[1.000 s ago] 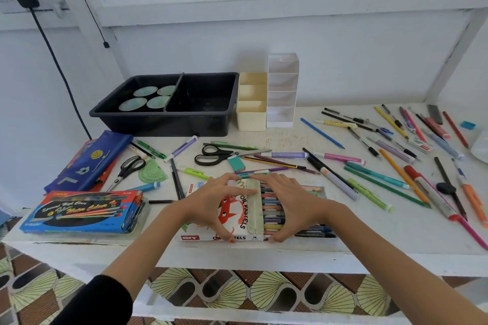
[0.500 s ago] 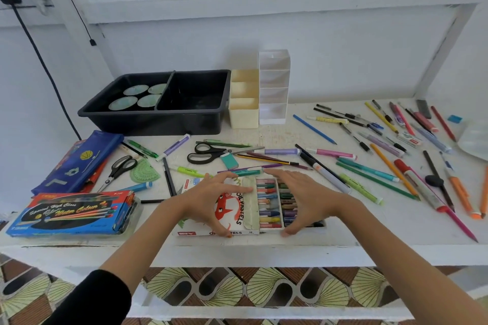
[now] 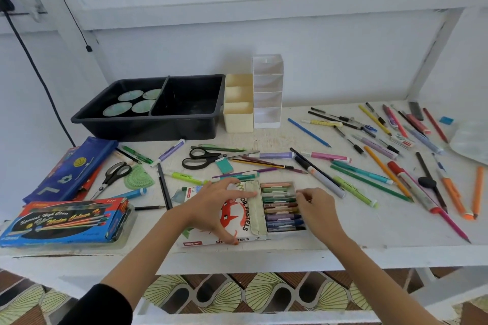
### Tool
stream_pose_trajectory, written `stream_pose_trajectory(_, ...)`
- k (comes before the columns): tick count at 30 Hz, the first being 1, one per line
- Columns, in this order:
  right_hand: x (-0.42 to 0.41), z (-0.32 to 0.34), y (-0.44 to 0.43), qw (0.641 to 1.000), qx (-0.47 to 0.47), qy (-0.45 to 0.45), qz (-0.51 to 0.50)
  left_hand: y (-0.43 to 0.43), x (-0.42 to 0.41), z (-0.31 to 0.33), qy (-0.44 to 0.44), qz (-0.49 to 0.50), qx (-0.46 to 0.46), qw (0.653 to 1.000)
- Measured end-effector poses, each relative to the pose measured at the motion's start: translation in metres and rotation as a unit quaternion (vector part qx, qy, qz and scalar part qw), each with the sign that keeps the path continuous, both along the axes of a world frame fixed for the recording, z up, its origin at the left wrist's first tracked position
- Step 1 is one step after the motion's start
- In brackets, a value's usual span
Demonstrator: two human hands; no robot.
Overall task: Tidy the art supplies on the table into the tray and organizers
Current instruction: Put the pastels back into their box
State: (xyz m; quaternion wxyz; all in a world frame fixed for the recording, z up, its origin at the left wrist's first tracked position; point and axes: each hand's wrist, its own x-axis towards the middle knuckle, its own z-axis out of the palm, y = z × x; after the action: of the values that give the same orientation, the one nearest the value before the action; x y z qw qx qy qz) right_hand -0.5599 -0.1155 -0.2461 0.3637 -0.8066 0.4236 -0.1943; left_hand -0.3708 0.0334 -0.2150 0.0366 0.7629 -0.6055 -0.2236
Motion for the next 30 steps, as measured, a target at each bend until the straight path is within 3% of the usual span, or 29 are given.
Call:
stream_pose_trajectory(6,0.015,0.028,0.021,0.985,0.127,-0.113,0.015,-0.017,-0.016,0.000,-0.025,0.007,-0.070,0.997)
stream_pose_trajectory(9,0.022,0.042,0.028,0.978,0.127,-0.161,0.037,-0.022,-0.020,0.001,-0.047,0.028,-0.107,0.993)
stream_pose_trajectory(13,0.020,0.046,0.025,0.978,0.077,-0.169,0.091,-0.019,-0.022,0.002,-0.047,0.106,-0.196,0.974)
stream_pose_trajectory(15,0.019,0.045,0.025,0.988,-0.016,-0.098,0.115,-0.022,-0.028,0.005,-0.034,0.174,-0.281,0.943)
stream_pose_trajectory(17,0.022,0.054,0.022,0.986,-0.046,-0.126,0.100,-0.030,-0.035,0.010,-0.020,0.229,-0.344,0.911)
stream_pose_trajectory(20,0.026,0.076,0.007,0.975,-0.041,-0.205,0.072,-0.039,-0.041,0.020,0.042,0.256,-0.412,0.873)
stream_pose_trajectory(24,0.017,0.097,-0.018,0.966,-0.133,-0.184,0.123,-0.041,-0.032,0.035,0.167,0.225,-0.470,0.837)
stream_pose_trajectory(27,0.010,0.099,-0.033,0.975,-0.059,-0.167,0.136,-0.044,-0.030,0.046,0.244,0.241,-0.467,0.815)
stream_pose_trajectory(30,0.005,0.090,-0.041,0.970,0.006,-0.206,0.133,-0.049,-0.032,0.051,0.286,0.265,-0.447,0.806)
